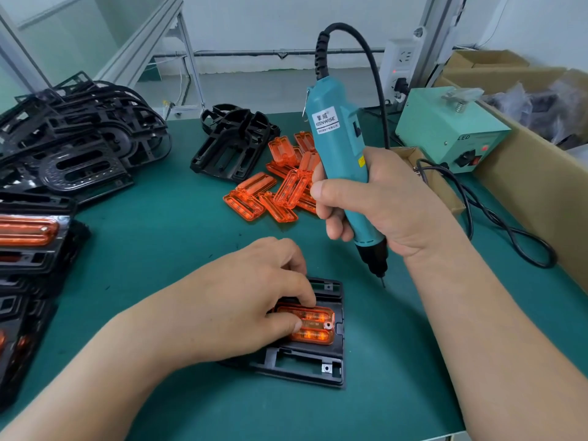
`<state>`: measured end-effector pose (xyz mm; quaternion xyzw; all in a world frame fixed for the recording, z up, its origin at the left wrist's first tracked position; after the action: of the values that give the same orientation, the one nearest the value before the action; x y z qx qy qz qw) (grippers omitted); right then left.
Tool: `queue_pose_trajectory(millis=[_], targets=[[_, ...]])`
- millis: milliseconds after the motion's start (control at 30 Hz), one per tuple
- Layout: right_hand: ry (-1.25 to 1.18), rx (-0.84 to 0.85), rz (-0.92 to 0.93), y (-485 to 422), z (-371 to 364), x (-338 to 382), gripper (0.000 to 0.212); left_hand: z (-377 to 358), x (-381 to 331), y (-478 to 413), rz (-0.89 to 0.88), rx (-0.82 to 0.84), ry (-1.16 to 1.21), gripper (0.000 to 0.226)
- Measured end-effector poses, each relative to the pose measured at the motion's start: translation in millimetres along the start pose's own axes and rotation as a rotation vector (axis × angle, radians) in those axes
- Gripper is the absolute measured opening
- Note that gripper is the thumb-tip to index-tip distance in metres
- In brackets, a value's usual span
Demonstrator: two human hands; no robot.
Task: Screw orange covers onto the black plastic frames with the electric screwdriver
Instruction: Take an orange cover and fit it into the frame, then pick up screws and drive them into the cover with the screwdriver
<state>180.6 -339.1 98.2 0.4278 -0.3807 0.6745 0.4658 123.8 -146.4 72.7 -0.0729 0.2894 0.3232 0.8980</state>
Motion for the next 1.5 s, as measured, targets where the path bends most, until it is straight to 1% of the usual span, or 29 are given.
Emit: queue_pose_trajectory(millis=[100,267,367,433,500,567,600,667,800,933,1033,1133,1200,1300,1367,1500], targets=[[-0.001,-0.005,-0.002,1,0,0,0.007,-2,-2,-2,-0.01,-0.004,-0.021,0.024],[-0.006,-0.006,0.003,0,0,0,0.008,-3,-2,-5,0.011,0.037,-0.035,0.03],[-0.075,-0.018,0.016,0,4,1,0.006,-3,-2,-6,0.009,0.038,-0.045,0.03],[-0.171,-0.053,0.025,0,10,3,0.003,-4,-2,-6,-0.001,0.032,-0.036,0.029],[-0.291,-0.112,0.032,0,19,5,0.005,-5,0,-7,-0.01,0.012,-0.025,0.029],[-0.432,-0.195,0.025,0,29,4,0.014,-6,2,-8,-0.012,-0.031,-0.029,0.03],[-0.51,-0.24,0.025,1,35,3,0.015,-7,2,-9,-0.015,-0.061,-0.036,0.031],[-0.645,-0.337,0.041,3,49,2,0.009,-9,1,-11,-0.017,-0.109,-0.062,0.033],[-0.837,-0.53,0.083,10,74,-5,0.015,-11,0,-13,0.003,-0.128,-0.085,0.035],[-0.965,-0.646,0.113,14,89,-12,0.015,-6,5,-13,0.027,-0.109,0.012,0.037],[-1.046,-0.706,0.136,16,97,-17,0.016,9,8,-17,0.057,-0.195,0.106,0.033],[-1.134,-0.76,0.164,18,104,-21,0.02,31,3,-37,0.056,-0.373,0.08,0.015],[-1.18,-0.786,0.196,20,107,-22,0.021,44,-5,-58,0.05,-0.443,0.085,0.013],[-1.202,-0.801,0.216,21,107,-26,0.013,55,-16,-96,0.034,-0.385,0.039,0.017],[-1.188,-0.805,0.215,20,106,-27,0.008,55,-19,-125,0.004,-0.325,-0.067,0.022],[-1.18,-0.812,0.198,19,103,-29,0.01,42,-18,-170,-0.044,-0.165,-0.297,0.03]])
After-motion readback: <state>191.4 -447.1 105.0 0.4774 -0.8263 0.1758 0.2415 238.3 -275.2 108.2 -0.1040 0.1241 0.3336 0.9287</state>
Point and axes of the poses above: each hand's wrist, its own y-axis away from the middle knuckle, its own z-axis out of the back of the hand, x = y × z, the point moved 4 cm from there along -y, towards the middle knuckle, and after that the axes turned 10 degrees about y, right-handed, at the moved point
